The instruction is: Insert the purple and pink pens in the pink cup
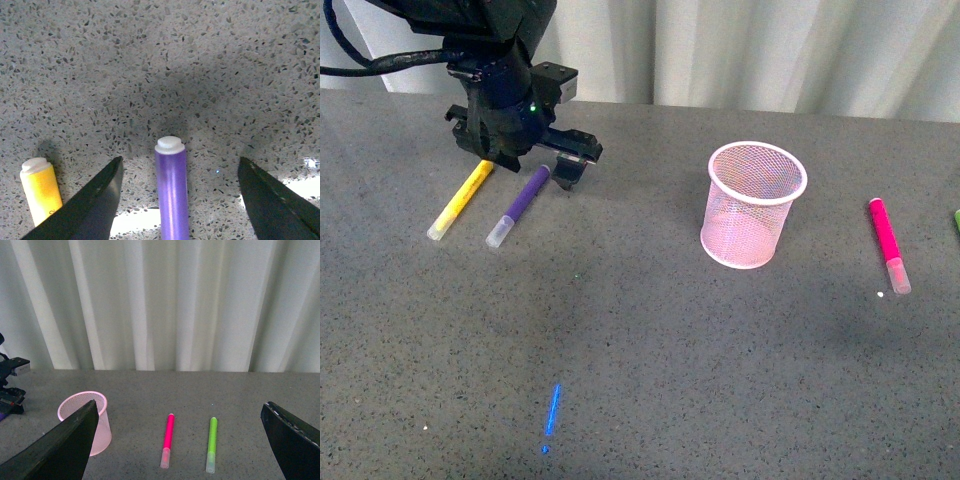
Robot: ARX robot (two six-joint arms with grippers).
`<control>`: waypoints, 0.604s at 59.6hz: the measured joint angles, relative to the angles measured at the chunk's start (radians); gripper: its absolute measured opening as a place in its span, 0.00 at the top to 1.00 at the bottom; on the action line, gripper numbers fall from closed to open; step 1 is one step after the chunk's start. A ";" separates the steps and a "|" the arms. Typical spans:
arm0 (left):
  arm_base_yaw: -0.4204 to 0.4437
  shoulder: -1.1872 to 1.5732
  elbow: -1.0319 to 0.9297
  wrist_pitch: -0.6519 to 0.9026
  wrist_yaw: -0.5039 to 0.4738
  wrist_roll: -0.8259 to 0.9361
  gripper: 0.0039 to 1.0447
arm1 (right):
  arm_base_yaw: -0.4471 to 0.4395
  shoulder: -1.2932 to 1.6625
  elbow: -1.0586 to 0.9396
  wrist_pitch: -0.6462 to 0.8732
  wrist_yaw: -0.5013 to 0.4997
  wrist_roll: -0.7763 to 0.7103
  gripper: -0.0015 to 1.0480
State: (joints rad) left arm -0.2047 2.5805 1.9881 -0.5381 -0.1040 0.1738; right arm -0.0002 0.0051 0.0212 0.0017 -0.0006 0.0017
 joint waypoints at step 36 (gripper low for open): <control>0.003 -0.037 -0.099 0.095 -0.081 0.088 0.89 | 0.000 0.000 0.000 0.000 0.000 0.000 0.07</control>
State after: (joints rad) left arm -0.2016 2.5431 1.8893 -0.4427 -0.1852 0.2619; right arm -0.0002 0.0051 0.0212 0.0017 -0.0006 0.0017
